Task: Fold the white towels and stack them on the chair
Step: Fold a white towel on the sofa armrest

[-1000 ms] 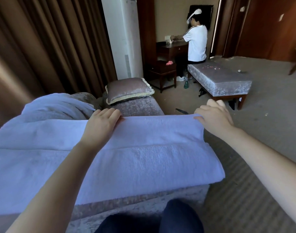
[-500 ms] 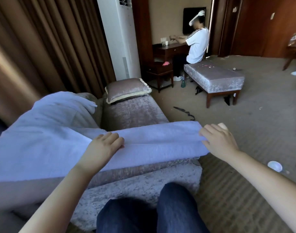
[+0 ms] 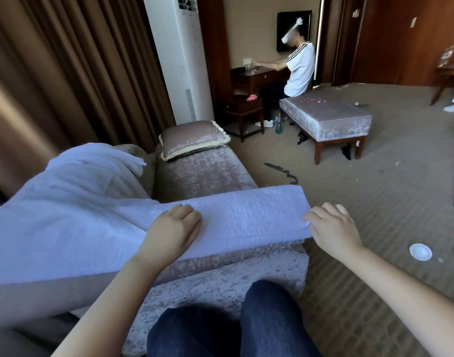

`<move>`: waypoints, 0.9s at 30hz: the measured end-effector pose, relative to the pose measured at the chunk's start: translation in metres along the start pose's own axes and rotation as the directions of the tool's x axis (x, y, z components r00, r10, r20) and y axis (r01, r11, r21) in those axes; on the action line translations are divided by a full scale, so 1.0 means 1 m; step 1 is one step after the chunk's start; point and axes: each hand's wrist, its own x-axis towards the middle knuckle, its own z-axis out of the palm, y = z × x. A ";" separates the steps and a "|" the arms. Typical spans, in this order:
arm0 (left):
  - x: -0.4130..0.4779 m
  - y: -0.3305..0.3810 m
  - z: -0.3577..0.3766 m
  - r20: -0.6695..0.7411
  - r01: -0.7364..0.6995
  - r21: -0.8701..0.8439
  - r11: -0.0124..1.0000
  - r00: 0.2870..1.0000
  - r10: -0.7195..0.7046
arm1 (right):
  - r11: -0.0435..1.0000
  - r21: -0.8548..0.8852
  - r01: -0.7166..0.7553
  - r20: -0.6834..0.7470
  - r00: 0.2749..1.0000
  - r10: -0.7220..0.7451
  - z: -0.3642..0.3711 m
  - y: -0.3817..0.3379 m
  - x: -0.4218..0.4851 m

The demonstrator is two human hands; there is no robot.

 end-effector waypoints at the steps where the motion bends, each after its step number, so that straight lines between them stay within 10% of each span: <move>1: 0.009 0.003 0.002 0.006 0.019 -0.021 1.000 1.000 -0.019 | 1.000 -0.010 -0.013 -0.027 1.000 0.012 0.001 0.003 0.002; 11: 0.049 0.022 0.053 0.404 0.089 -0.072 0.993 0.913 -0.053 | 0.997 -0.074 -0.014 -0.058 0.998 0.010 0.013 0.019 0.009; 19: 0.039 0.037 0.063 0.399 0.051 0.108 0.993 0.912 -0.090 | 0.978 0.148 -0.144 -0.136 0.977 0.164 0.003 -0.016 0.040; 27: 0.023 -0.008 0.013 0.178 0.144 -0.048 0.988 0.975 -0.133 | 0.930 0.365 0.029 -0.019 1.000 -0.024 0.009 -0.133 0.114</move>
